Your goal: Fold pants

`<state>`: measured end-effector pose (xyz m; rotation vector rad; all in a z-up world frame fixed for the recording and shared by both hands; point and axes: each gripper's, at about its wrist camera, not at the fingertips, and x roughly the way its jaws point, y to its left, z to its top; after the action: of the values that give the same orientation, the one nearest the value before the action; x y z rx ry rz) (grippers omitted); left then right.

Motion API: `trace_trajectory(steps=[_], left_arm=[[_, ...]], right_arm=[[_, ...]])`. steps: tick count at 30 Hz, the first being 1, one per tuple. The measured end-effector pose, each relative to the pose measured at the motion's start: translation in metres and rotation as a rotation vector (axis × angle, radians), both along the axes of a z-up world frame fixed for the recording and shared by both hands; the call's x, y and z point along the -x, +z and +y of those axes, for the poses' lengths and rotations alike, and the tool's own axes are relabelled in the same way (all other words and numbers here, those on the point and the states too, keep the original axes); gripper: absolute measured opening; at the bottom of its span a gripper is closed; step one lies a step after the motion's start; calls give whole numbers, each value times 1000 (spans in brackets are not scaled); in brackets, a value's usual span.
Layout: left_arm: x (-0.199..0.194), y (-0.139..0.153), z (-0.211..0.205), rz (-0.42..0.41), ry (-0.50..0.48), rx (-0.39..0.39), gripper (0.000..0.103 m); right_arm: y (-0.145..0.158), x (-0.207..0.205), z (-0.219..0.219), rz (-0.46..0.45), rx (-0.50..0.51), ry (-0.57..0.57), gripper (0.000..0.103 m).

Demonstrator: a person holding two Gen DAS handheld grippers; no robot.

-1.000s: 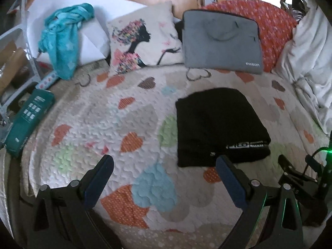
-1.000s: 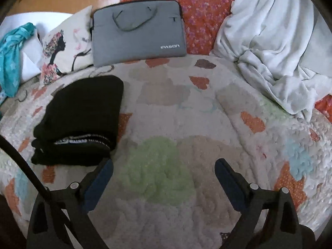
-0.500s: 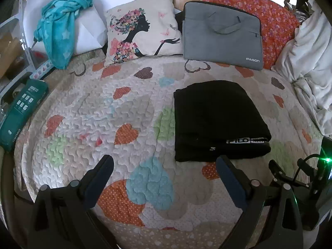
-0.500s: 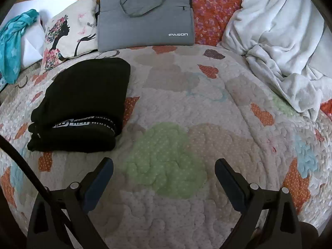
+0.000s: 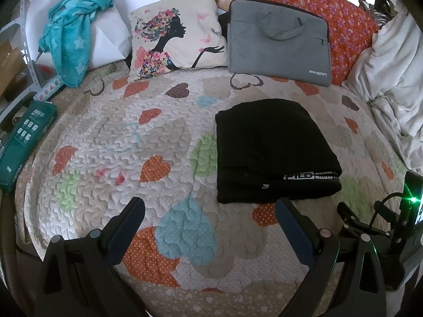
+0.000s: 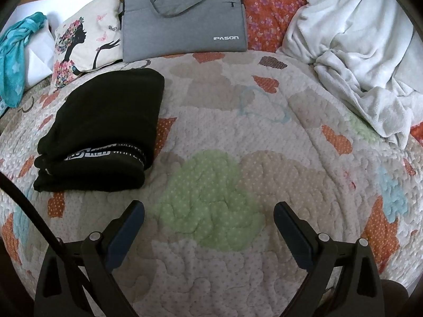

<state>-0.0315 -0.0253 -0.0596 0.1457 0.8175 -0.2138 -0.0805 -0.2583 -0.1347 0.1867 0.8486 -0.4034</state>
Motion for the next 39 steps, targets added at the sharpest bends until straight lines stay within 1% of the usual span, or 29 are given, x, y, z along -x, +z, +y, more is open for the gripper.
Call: trace_trajectory(steps=[11, 14, 15, 16, 17, 18, 19, 21, 23, 25, 27, 28, 29, 32, 34, 37, 39], left_arm=[[-7, -7, 11, 38, 6, 20, 99], [-18, -2, 25, 60, 15, 79, 99], [-26, 1, 29, 77, 14, 108, 99], [-36, 3, 33, 102, 5, 149, 99], [-46, 4, 35, 128, -7, 185, 99], [-62, 5, 36, 165, -26, 230, 99], [-73, 4, 35, 190, -41, 259, 99], [-100, -2, 32, 233, -59, 305, 99], [-130, -14, 27, 269, -69, 325, 99], [-153, -27, 25, 310, -73, 357, 99], [-173, -40, 21, 361, -79, 394, 99], [-182, -47, 18, 381, -81, 404, 99], [-190, -54, 15, 394, -84, 398, 99], [-205, -69, 2, 403, -96, 344, 99], [-211, -77, -5, 405, -116, 322, 99], [-215, -81, -9, 392, -153, 345, 99], [-218, -83, -10, 396, -174, 372, 99]], right_arm=[[0, 0, 1, 1, -3, 1, 100], [23, 9, 3, -56, -9, 8, 100], [36, 12, 4, -86, -6, 20, 100], [45, 12, 5, -101, -4, 31, 100], [60, 10, 5, -122, -4, 56, 100], [71, 5, 4, -128, -11, 85, 100], [78, -1, 4, -126, -20, 108, 100], [93, -25, -2, -119, -85, 181, 100], [97, -55, -12, -96, -176, 222, 100], [91, -84, -22, -70, -251, 232, 100], [77, -117, -35, -28, -310, 219, 99], [70, -127, -39, -18, -338, 213, 98], [63, -135, -42, -9, -365, 209, 98], [42, -158, -49, 18, -428, 205, 98], [27, -171, -51, 39, -468, 211, 97], [9, -183, -49, 49, -554, 252, 96], [-2, -188, -47, 57, -589, 272, 97]])
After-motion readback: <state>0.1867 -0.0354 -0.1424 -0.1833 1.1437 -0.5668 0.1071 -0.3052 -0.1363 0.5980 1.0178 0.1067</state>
